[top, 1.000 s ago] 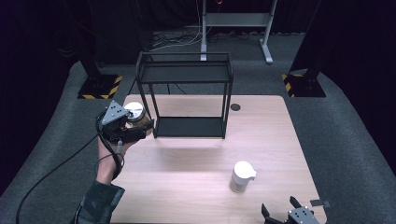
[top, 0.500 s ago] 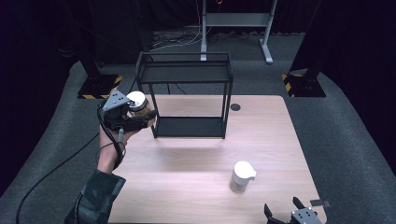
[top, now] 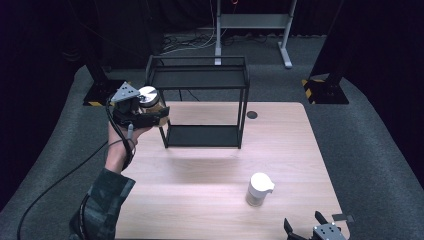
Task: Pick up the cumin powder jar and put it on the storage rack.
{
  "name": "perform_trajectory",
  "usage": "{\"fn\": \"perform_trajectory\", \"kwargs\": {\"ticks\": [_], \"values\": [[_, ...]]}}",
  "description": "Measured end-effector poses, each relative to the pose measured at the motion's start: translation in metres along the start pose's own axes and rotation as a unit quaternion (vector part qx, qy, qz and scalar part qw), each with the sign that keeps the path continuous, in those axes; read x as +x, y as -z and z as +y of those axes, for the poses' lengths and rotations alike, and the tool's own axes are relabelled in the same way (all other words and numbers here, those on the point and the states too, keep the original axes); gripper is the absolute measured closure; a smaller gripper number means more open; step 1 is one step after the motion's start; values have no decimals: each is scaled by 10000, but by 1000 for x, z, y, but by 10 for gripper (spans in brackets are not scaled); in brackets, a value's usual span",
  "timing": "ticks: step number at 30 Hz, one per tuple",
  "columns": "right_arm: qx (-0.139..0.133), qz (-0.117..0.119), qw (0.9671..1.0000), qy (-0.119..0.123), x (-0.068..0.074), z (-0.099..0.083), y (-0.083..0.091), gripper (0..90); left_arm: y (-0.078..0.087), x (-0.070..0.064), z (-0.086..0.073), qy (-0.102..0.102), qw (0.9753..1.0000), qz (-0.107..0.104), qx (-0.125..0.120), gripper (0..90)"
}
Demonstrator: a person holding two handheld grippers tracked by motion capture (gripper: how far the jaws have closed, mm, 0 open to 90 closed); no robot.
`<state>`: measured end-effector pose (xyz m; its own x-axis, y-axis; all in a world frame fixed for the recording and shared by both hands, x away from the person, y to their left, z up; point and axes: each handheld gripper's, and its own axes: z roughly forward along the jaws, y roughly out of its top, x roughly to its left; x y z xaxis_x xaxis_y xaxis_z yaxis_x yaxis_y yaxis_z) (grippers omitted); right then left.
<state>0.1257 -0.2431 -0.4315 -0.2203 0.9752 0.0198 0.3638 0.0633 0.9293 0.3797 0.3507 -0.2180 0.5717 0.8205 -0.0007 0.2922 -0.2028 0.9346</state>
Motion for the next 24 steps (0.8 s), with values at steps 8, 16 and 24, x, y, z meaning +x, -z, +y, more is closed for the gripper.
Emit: {"fn": "perform_trajectory", "kwargs": {"ticks": [8, 16, 24], "values": [[0, 1, 10000, 4, 0, 0, 1, 0, -6, 2, 24, -36, 10000, -8, -24, 308], [3, -27, 10000, -25, -2, -1, 1, 0, -15, 3, 41, -56, 10000, -26, 60, 308], [-2, -42, 10000, -34, -3, -1, 2, 0, -16, 3, 54, -124, 9999, -27, 65, 308]]}}
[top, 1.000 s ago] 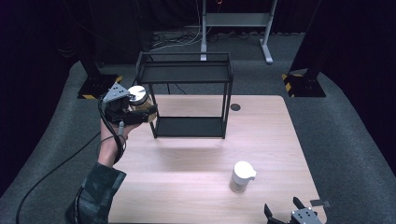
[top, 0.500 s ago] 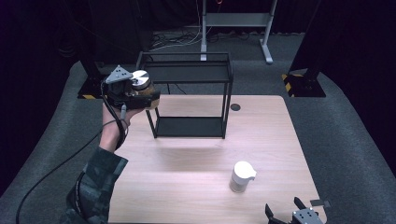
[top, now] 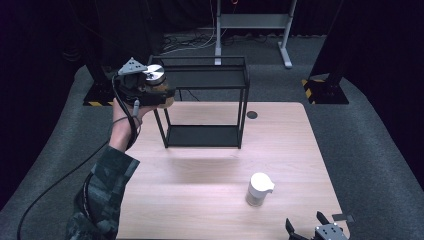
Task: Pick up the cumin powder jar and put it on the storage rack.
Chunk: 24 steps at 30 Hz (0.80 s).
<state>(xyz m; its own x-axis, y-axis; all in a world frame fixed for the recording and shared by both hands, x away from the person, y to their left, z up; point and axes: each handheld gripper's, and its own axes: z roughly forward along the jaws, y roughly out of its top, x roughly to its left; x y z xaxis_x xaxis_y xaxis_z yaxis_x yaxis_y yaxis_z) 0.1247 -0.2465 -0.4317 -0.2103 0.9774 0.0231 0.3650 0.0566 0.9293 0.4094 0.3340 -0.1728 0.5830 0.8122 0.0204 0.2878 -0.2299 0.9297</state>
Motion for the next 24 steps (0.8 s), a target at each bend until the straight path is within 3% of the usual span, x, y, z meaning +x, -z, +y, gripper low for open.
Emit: {"fn": "perform_trajectory", "kwargs": {"ticks": [24], "values": [[34, 40, 10000, 1, -1, 0, -1, 0, -9, 8, 32, 11, 9999, 108, 96, 308]]}}
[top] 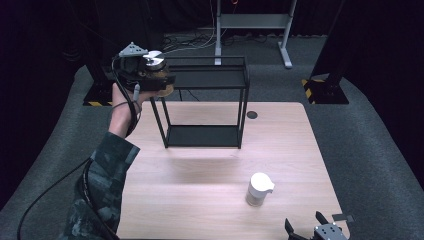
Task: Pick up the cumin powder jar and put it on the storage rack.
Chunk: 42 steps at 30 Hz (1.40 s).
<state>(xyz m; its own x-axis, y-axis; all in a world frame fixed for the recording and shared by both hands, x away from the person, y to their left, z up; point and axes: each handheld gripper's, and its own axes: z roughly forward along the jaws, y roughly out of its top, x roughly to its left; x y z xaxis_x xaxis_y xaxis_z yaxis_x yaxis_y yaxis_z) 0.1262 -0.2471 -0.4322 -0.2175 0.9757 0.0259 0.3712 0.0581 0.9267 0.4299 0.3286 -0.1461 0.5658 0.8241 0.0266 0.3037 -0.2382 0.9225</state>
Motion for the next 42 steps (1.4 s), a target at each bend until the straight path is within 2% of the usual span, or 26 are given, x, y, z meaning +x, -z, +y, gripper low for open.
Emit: {"fn": "perform_trajectory", "kwargs": {"ticks": [16, 35, 42], "values": [[21, -1, 10000, 5, -1, 0, -1, 0, -19, 11, 12, 223, 9997, 37, 110, 308], [43, 2, 10000, 7, -2, 0, -2, 0, -44, 8, 25, 284, 9992, 126, 250, 308], [40, -11, 10000, -2, -2, 0, -1, 0, -55, 10, 31, 322, 9985, 175, 412, 308]]}}
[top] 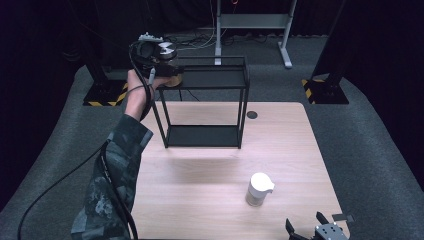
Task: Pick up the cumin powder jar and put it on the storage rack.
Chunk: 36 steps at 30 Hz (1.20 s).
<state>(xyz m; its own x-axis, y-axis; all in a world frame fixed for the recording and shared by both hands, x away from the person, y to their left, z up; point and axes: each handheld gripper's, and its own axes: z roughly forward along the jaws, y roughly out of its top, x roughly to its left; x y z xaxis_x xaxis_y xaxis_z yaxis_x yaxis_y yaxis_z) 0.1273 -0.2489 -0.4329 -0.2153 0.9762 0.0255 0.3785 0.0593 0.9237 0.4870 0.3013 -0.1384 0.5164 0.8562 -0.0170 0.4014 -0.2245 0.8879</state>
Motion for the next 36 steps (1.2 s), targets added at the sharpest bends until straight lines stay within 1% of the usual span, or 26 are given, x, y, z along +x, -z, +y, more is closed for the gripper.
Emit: {"fn": "perform_trajectory", "kwargs": {"ticks": [4, 7, 11, 12, 13, 16, 24, 28, 33, 36], "values": [[8, 20, 10000, 10, 0, 0, -1, 0, -4, 0, 2, 10, 10000, 63, 68, 308], [12, 26, 10000, 12, 0, 0, -1, 0, -7, -2, 3, -33, 9998, 144, 92, 308], [6, 10, 10000, -2, 0, 0, -1, 0, -12, -3, 4, -20, 9998, 173, 119, 308], [3, 8, 10000, -3, 0, -1, -1, 0, -13, -1, 3, 10, 9999, 144, 92, 308], [-6, 4, 10000, 0, 0, -1, -1, 0, -14, -2, 0, 35, 9999, 159, 33, 308], [-23, 10, 10000, 10, 0, -1, -1, 0, -16, -3, -2, 39, 9998, 173, -40, 308], [-15, 20, 10000, 12, 0, -1, -1, 0, -22, -3, -5, 81, 9996, 218, -155, 308], [-20, 22, 10000, 13, 0, -1, -1, 0, -24, -4, -3, 82, 9996, 232, -136, 308], [-27, 21, 10000, 11, 1, -1, -1, 0, -26, -5, -5, 112, 9994, 277, -188, 308], [-20, 21, 10000, 12, 0, -1, -1, 0, -27, -5, -4, 114, 9994, 287, -178, 308]]}}
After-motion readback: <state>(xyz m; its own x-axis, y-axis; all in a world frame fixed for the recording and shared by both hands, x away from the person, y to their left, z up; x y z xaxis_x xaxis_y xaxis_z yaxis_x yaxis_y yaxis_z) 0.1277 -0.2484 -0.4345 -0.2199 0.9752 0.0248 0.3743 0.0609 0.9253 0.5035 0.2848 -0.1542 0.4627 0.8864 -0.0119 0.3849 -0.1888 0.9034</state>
